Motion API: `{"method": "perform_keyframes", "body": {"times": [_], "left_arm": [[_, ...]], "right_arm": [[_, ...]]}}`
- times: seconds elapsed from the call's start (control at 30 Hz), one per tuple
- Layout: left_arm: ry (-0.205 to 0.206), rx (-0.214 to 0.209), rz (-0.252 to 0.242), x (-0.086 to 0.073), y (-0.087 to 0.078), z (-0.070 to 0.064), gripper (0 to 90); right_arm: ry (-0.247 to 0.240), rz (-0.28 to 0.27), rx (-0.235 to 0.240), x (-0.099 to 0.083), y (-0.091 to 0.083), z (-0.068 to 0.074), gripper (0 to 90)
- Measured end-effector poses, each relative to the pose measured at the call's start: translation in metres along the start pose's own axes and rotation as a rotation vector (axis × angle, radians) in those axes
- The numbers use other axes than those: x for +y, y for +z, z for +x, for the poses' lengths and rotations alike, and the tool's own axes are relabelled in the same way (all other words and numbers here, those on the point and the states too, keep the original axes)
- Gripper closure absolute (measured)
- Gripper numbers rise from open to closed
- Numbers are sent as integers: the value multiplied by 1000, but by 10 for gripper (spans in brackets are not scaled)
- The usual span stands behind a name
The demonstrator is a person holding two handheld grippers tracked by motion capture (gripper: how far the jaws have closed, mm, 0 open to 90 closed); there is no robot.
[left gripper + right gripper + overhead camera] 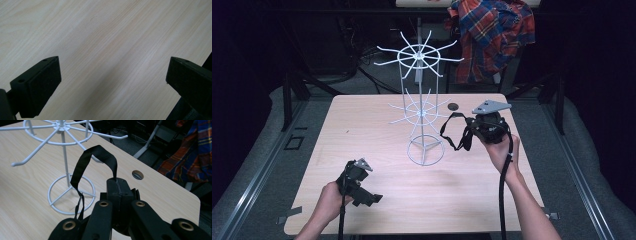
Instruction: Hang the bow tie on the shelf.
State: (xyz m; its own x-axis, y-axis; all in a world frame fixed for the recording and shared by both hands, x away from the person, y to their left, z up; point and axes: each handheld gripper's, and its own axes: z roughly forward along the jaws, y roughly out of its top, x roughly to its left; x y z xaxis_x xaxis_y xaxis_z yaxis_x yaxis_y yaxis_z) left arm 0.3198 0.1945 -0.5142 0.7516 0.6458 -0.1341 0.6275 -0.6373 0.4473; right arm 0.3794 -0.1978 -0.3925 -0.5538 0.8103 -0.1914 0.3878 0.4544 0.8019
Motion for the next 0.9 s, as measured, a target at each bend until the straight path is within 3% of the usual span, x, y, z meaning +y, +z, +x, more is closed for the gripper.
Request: {"method": "perform_keyframes", "body": {"times": [0.1, 0.63, 0.9], "left_arm": [[0, -5, -2, 0, -1, 0, 1], [8, -8, 1, 0, 0, -1, 1], [14, -11, 7, 0, -1, -2, 1]], "right_arm": [[43, -7, 20, 1, 10, -7, 900], [77, 4, 82, 4, 31, -12, 900], [104, 13, 142, 0, 38, -13, 900]]}}
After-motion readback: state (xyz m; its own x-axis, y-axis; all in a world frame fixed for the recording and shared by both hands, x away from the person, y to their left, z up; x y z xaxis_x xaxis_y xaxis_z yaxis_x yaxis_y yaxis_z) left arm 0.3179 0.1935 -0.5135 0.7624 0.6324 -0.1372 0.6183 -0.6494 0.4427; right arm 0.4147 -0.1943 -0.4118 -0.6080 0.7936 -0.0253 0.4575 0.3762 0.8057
